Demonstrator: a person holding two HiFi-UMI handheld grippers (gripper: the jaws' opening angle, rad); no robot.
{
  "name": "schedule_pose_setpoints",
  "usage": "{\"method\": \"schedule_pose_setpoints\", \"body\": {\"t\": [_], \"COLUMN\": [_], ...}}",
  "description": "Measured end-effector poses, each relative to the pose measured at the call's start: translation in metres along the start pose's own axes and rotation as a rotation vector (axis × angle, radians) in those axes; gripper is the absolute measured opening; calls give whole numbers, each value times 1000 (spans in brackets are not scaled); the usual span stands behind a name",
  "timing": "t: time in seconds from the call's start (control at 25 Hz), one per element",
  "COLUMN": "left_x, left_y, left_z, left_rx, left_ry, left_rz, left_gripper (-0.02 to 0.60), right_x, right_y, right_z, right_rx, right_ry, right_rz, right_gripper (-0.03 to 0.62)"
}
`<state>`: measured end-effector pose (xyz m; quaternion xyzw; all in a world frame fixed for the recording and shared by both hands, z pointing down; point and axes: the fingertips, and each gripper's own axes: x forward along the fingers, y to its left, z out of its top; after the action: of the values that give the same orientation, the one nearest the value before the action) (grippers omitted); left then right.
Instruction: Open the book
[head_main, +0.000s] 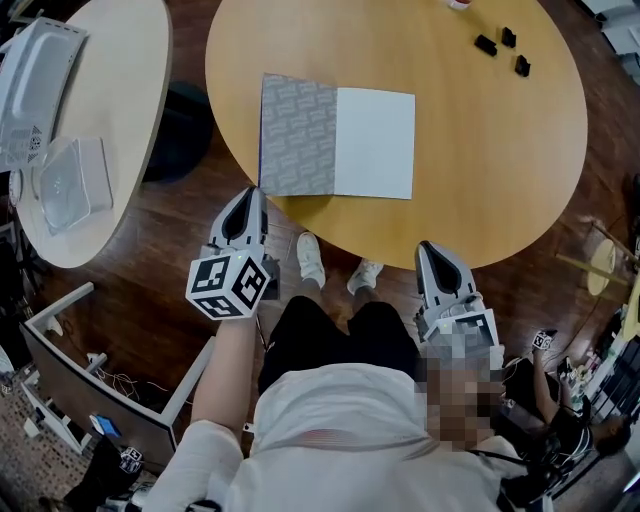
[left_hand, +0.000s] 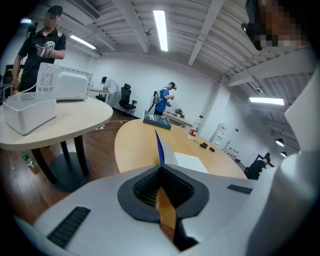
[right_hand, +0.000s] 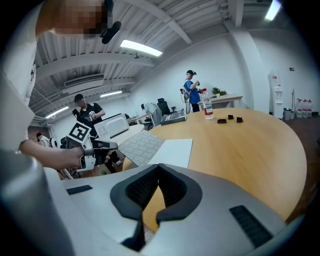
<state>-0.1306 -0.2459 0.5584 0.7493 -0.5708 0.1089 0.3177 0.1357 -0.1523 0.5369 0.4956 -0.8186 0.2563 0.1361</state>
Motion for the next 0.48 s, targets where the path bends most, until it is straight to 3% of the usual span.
{"method": "schedule_pose_setpoints", "body": {"t": [0.32, 0.48], "left_x": [9, 18], "left_y": [31, 44], "left_z": [-33, -56], "left_rx": [1, 57], "left_ry": [61, 101], "left_rz": [12, 24], "left_gripper": [11, 11], "right_x": [6, 8], "right_y": [15, 20], "right_z": [-11, -16], "right_rx": [1, -1], "right_ry": [25, 36], "right_rz": [-11, -17], "right_gripper": [5, 5]}}
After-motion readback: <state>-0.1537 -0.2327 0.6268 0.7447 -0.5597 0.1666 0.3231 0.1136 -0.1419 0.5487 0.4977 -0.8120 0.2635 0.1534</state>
